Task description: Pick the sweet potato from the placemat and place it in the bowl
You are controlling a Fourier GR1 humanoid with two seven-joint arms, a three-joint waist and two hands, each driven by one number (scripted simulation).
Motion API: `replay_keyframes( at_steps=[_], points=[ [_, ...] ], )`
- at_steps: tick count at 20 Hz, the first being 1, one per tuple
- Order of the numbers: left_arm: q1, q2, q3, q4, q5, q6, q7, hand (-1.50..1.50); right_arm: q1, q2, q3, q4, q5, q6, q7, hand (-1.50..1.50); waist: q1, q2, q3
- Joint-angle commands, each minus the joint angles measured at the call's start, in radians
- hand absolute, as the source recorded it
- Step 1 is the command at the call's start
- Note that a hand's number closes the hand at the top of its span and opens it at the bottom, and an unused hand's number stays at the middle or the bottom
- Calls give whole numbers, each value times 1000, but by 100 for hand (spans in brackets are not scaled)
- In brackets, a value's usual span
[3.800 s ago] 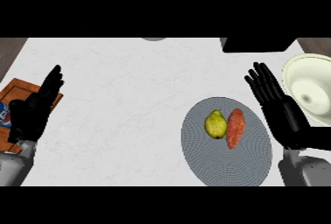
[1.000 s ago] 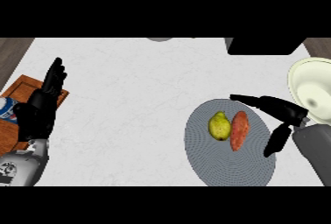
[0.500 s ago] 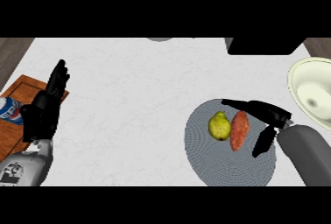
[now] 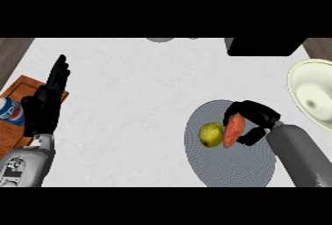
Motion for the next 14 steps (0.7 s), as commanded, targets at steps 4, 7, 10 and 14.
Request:
replay_keyframes(
  at_steps=[4, 7, 10, 14],
  points=[
    [21, -46, -2, -2, -49, 5, -29, 0, 24, 39, -30, 31, 23, -37, -71, 150, -1, 7, 7],
    [56, -45, 13, -72, -45, -15, 11, 0, -11, 4, -61, 47, 27, 1, -116, 150, 2, 6, 7],
    [15, -81, 7, 37, -56, -11, -48, 0, 39, -26, -71, -64, 6, 16, -156, 150, -7, 6, 7],
    [5, -24, 37, -16, -26, -36, 0, 0, -90, 229, -174, 10, 35, -172, 480, 150, 4, 4, 3]
  ],
)
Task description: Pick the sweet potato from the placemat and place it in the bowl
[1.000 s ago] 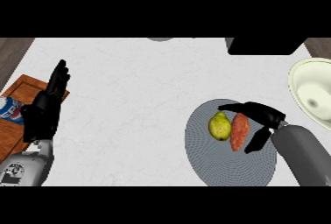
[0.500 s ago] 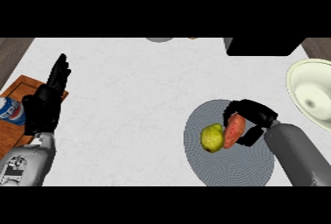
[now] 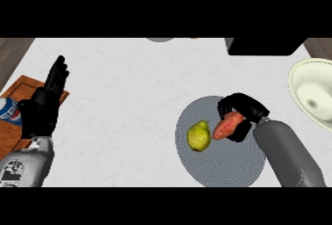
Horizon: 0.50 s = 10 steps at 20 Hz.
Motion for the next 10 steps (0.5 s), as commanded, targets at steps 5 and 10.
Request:
replay_keyframes(
  at_steps=[5, 10],
  points=[
    [9, 0, -1, 29, 0, -10, -17, 0, -143, 246, -121, -2, 30, -331, 696, 150, 21, -3, -2],
    [-21, -29, -26, 27, -17, 8, 4, 0, -252, 250, -60, -124, -11, -611, 915, 150, 31, -8, 2]
  ],
)
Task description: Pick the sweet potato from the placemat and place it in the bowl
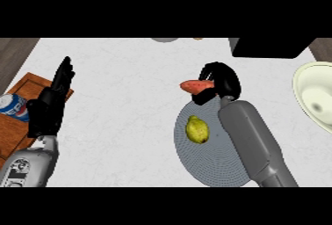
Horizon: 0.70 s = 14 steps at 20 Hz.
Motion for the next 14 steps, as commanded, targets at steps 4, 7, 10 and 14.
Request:
replay_keyframes(
  at_steps=[4, 7, 10, 14],
  points=[
    [13, -33, -31, 6, -34, 27, -12, 0, -123, 29, 118, -95, 103, -379, 404, 150, 0, 1, 0],
    [-5, 11, 17, 18, -7, -5, -16, 0, -152, 30, 168, -129, 225, -398, 623, 150, -22, -3, 0],
    [75, -11, -1, -38, -25, 15, -15, 0, -118, 10, 133, -217, 330, -315, 716, 150, -39, -4, 1],
    [45, -5, 30, -2, -7, -2, -20, 0, -100, -45, 61, -294, 340, -308, 703, 150, -36, 4, 2]
  ],
)
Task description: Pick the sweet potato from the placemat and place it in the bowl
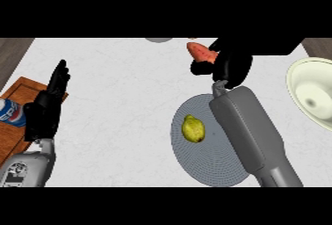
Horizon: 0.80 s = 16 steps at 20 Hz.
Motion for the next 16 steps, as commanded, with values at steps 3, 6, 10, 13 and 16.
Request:
replay_keyframes(
  at_steps=[3, 6, 10, 13, 16],
  points=[
    [-67, 39, 52, 5, 20, -31, 55, 0, 121, -109, -72, -157, 8, -5, 12, 150, -8, 3, 1],
    [12, 0, 19, 8, 12, -31, -24, 0, 167, -179, -154, -160, -44, -82, -76, 150, 0, 6, 1],
    [26, -12, 32, 2, 29, -40, -56, 0, 228, -261, -228, -166, -97, -104, -161, 150, 1, 7, 1],
    [-40, 18, 47, -6, 18, -49, 40, 0, 285, -307, -295, -164, -223, -160, -303, 150, 0, 8, 2],
    [34, 8, 37, 4, 13, -58, -56, 0, 278, -418, -358, -24, -211, -153, -360, 150, 9, 11, 2]
  ],
)
